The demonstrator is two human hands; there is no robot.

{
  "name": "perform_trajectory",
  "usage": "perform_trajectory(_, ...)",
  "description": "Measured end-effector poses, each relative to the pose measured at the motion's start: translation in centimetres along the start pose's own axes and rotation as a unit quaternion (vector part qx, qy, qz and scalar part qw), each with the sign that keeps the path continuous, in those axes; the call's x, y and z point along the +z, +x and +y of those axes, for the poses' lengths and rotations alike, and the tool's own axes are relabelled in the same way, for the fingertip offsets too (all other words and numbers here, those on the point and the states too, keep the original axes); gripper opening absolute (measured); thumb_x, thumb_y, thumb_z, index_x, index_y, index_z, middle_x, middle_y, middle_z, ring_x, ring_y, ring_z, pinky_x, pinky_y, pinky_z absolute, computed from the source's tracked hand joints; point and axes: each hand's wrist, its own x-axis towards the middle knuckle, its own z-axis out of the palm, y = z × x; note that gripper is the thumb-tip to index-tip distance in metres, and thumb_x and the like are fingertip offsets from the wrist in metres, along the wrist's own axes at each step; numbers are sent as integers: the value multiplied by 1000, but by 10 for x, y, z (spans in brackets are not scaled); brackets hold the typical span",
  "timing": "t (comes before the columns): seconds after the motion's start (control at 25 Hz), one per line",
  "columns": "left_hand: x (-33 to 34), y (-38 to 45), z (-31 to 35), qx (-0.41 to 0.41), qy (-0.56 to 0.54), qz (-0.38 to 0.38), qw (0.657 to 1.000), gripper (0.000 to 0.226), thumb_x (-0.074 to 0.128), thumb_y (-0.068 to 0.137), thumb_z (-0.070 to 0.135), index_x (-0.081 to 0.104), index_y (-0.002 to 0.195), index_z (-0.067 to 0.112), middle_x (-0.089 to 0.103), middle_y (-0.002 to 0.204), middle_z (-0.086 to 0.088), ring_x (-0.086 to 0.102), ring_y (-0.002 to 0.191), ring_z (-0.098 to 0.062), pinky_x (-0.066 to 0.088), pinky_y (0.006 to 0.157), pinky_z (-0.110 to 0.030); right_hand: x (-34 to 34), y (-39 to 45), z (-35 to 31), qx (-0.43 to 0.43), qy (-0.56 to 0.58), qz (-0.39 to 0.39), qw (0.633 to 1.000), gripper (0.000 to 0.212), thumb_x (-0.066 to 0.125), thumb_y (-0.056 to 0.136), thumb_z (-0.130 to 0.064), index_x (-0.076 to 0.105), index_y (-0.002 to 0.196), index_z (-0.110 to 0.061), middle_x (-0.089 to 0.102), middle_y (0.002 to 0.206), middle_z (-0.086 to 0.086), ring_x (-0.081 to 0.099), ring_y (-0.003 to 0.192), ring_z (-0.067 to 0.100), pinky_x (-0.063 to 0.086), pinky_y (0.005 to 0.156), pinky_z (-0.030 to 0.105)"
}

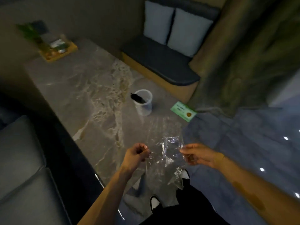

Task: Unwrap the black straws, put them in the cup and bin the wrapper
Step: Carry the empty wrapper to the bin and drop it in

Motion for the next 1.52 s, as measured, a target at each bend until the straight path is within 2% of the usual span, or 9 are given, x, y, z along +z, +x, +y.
perform_trajectory(0.16, 59, 27, 23, 23, 68, -109, 991, 18, 68, 87, 1, 59, 79, 14, 63, 71, -1, 59, 62, -7, 45, 63, -23, -56, -39, 34, 11, 55, 42, 998, 26, 82, 70, -38, 74, 81, -17, 69, 71, 2, 65, 67, 14, 58, 67, 29)
perform_trajectory(0.28, 111, 49, 36, 28, 118, -175, 977, 16, 68, 87, 2, 60, 81, 14, 63, 71, 0, 59, 60, -5, 45, 61, -22, -97, -59, 60, 0, 103, 94, 990, 43, 88, 56, -37, 71, 87, -13, 70, 73, 3, 66, 69, 16, 58, 70, 32)
perform_trajectory(0.36, 156, 63, 43, 37, 155, -214, 964, 17, 70, 86, 3, 60, 79, 15, 62, 67, 2, 57, 54, 0, 45, 55, -19, -127, -73, 81, -8, 145, 132, 981, 34, 86, 66, -29, 69, 89, -11, 69, 71, 4, 66, 64, 14, 57, 64, 30)
perform_trajectory(0.48, 229, 80, 54, 43, 185, -266, 945, 21, 71, 84, 3, 59, 76, 18, 61, 66, 3, 54, 56, -6, 43, 54, -22, -173, -93, 107, -27, 211, 212, 954, 14, 79, 77, -20, 67, 82, -13, 66, 63, 3, 63, 54, 11, 53, 58, 27)
perform_trajectory(0.56, 281, 86, 61, 38, 202, -295, 933, 22, 72, 83, 3, 59, 75, 19, 61, 64, 5, 53, 57, -7, 41, 53, -22, -206, -110, 123, -40, 248, 253, 934, 11, 76, 80, -17, 66, 80, -14, 63, 61, 2, 59, 50, 11, 51, 55, 25)
perform_trajectory(0.72, 372, 92, 76, 27, 224, -327, 918, 15, 72, 85, 8, 60, 82, 16, 66, 69, 3, 59, 57, -10, 42, 46, -18, -270, -152, 141, -75, 291, 322, 898, 9, 72, 83, -14, 65, 78, -14, 63, 65, 3, 58, 49, 9, 52, 52, 23)
perform_trajectory(0.96, 478, 100, 103, 10, 220, -369, 903, 7, 70, 88, 16, 63, 86, 19, 68, 66, 3, 64, 57, -10, 43, 45, -20, -349, -191, 163, -112, 278, 400, 866, 6, 66, 88, -15, 65, 82, -16, 67, 74, 3, 63, 58, 14, 54, 61, 27)
perform_trajectory(1.2, 539, 134, 125, 58, 244, -382, 889, 11, 66, 90, 20, 64, 80, 22, 69, 60, 9, 64, 57, -9, 41, 45, -20, -403, -179, 158, -123, 286, 449, 838, 6, 69, 86, -16, 66, 82, -20, 69, 79, 4, 66, 58, 11, 55, 60, 26)
perform_trajectory(1.52, 620, 221, 175, 117, 254, -421, 863, 11, 65, 92, 14, 64, 82, 19, 68, 68, 4, 63, 55, -4, 42, 49, -19, -489, -146, 105, -132, 277, 519, 797, 11, 70, 85, -19, 67, 94, -14, 71, 81, 5, 69, 61, 13, 53, 53, 21)
